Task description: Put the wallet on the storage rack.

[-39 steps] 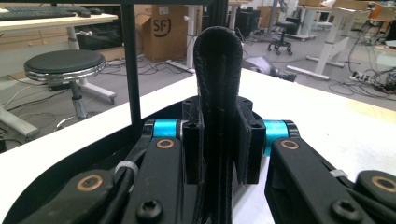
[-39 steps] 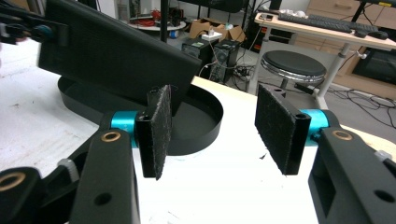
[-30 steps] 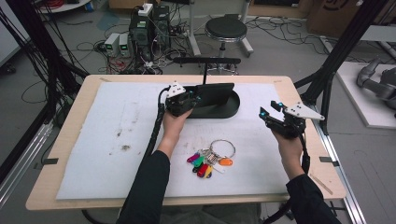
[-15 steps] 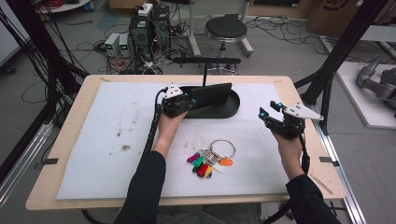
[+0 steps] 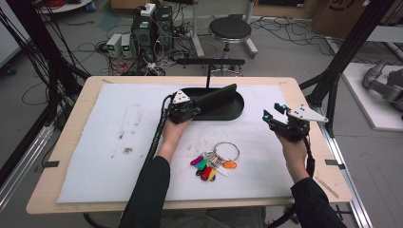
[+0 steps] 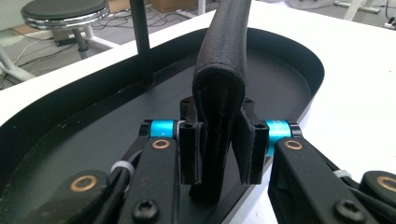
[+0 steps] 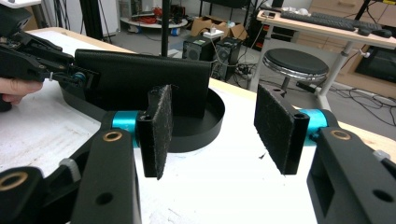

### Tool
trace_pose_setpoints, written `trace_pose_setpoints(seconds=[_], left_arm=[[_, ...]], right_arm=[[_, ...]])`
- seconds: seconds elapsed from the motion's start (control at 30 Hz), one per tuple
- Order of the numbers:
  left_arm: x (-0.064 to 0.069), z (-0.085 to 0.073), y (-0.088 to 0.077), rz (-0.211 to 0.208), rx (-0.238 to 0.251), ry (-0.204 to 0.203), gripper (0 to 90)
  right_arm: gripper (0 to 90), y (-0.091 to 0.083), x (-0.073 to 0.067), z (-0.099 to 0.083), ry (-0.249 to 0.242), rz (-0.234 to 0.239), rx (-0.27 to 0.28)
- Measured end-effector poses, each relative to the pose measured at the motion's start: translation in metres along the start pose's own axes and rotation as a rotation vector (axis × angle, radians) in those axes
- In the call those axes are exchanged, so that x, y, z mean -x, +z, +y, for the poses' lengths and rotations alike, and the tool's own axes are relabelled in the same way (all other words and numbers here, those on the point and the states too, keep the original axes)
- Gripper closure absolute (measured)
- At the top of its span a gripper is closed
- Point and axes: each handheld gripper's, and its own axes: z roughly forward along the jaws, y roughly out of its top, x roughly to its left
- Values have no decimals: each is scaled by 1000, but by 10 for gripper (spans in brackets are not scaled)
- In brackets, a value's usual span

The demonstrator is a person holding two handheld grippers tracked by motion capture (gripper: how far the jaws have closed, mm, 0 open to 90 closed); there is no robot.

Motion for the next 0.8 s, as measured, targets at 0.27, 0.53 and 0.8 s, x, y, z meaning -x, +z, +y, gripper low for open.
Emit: trace_pose_setpoints(seconds=[0.27,0.53,0.8], left_arm=[[1,1,-1,9,-11,-6,685],[0,2,-3,36,-45,-16,504],[-1,6,-10,39,-77,-64,379]], right_arm=[[478,1,0,0,0,1,0],[469,2,-1,-1,-4,8,-7],[466,2,0,-1,-9,9,-8]])
